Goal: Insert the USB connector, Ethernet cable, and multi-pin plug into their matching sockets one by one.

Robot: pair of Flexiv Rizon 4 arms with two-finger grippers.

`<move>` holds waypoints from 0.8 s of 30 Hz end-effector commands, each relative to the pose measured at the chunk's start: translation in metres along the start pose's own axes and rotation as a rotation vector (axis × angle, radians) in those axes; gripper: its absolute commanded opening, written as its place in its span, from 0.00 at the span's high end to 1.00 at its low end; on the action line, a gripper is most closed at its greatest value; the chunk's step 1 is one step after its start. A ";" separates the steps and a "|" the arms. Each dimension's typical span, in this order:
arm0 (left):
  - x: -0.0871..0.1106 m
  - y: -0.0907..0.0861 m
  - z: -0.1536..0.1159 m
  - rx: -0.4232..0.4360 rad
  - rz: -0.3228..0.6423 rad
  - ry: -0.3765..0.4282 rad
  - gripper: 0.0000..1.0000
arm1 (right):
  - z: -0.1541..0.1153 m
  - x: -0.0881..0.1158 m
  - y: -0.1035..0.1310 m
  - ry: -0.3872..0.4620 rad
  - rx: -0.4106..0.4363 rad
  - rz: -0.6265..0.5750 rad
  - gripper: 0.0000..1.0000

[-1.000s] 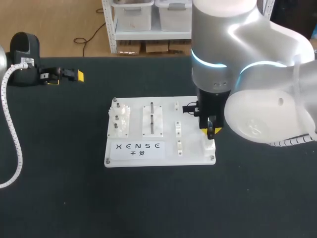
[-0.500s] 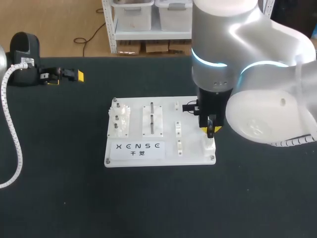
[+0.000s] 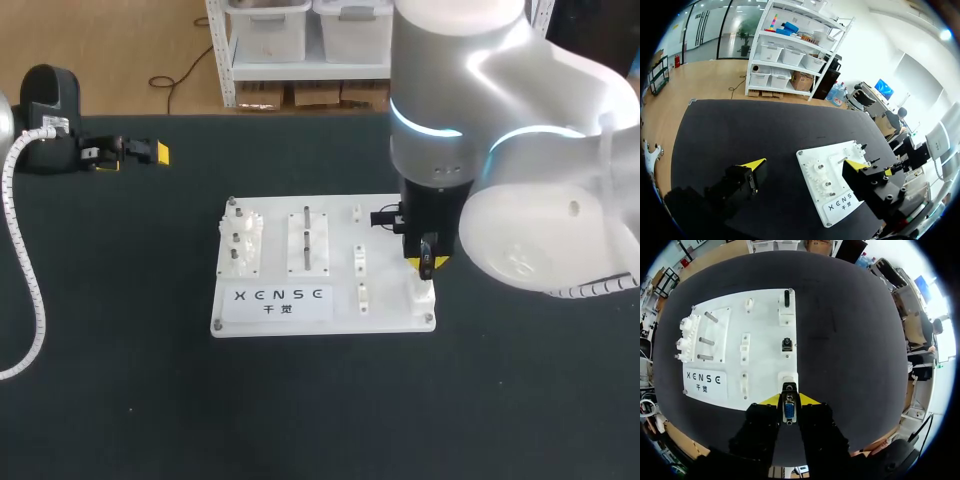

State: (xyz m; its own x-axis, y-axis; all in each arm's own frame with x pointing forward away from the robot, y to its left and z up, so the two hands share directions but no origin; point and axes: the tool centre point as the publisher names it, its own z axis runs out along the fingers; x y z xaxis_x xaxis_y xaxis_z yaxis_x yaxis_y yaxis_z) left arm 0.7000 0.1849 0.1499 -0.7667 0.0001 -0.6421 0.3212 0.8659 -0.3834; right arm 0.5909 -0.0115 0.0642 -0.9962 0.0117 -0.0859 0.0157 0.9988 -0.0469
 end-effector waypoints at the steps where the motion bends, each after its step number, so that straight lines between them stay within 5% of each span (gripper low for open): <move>1: 0.000 0.000 0.000 0.000 0.000 0.000 0.00 | 0.001 0.001 -0.001 -0.005 -0.003 0.001 1.00; 24: 0.000 0.000 0.000 0.000 0.000 0.000 0.00 | 0.004 0.002 0.003 -0.002 -0.001 -0.010 1.00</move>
State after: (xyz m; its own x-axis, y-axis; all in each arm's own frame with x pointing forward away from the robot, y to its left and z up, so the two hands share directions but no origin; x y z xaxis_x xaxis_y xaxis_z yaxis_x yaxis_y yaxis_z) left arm 0.7000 0.1849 0.1499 -0.7667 0.0001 -0.6421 0.3212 0.8659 -0.3834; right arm 0.5904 -0.0093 0.0617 -0.9965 0.0014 -0.0839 0.0052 0.9989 -0.0457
